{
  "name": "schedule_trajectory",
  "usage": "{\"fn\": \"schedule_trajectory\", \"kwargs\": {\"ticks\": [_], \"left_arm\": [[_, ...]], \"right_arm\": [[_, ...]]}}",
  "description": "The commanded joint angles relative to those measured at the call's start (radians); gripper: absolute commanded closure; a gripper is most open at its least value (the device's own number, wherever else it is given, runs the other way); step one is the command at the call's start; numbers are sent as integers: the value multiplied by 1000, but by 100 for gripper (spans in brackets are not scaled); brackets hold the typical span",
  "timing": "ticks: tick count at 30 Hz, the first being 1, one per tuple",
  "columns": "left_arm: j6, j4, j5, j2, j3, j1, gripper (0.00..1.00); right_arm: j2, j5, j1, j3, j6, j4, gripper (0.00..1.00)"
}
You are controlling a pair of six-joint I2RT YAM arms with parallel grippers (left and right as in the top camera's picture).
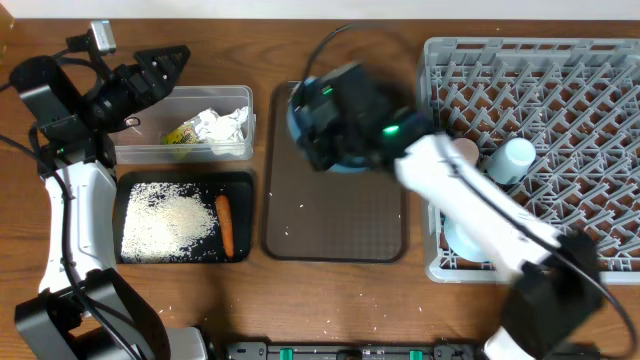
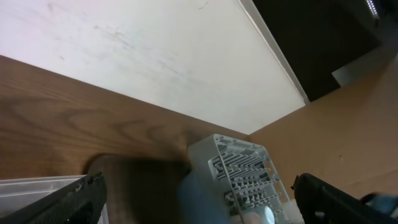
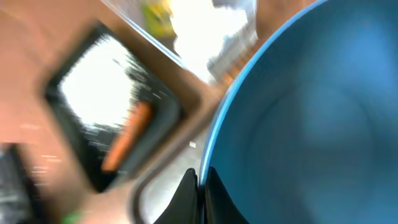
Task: Sort waste into correct bins and load items into the dishwasher rack
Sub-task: 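Lift the blue plate and carry it right over the dish rack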
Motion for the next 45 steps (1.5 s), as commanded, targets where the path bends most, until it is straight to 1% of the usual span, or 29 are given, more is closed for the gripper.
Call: {"fn": "schedule_trajectory", "kwargs": {"ticks": [1, 5, 9, 15, 19, 24, 28, 34, 45], "left_arm": [[-1, 2, 13, -17, 15, 5, 2], [-1, 2, 13, -17, 15, 5, 2], [-1, 2, 13, -17, 15, 5, 2], [-1, 2, 13, -17, 15, 5, 2], [-1, 2, 13, -17, 15, 5, 2], [-1, 2, 13, -17, 15, 5, 2], [-1, 2, 13, -17, 15, 5, 2], [-1, 2, 13, -17, 15, 5, 2], [-1, 2, 13, -17, 15, 5, 2]], "right_arm": [[-89, -270, -112, 8, 2, -15, 99], [-144, -471, -275, 8, 2, -44, 99], [-154, -717, -488, 8, 2, -53, 99], [-152, -1025, -809, 8, 2, 8, 99], [-152, -1105, -988, 8, 2, 24, 99], [-151, -1108, -1158, 7, 2, 21, 99], [-151, -1107, -1225, 7, -10, 21, 99], [-128, -1091, -1240, 6, -17, 19, 99], [51, -1136, -1227, 6, -17, 20, 99]]}}
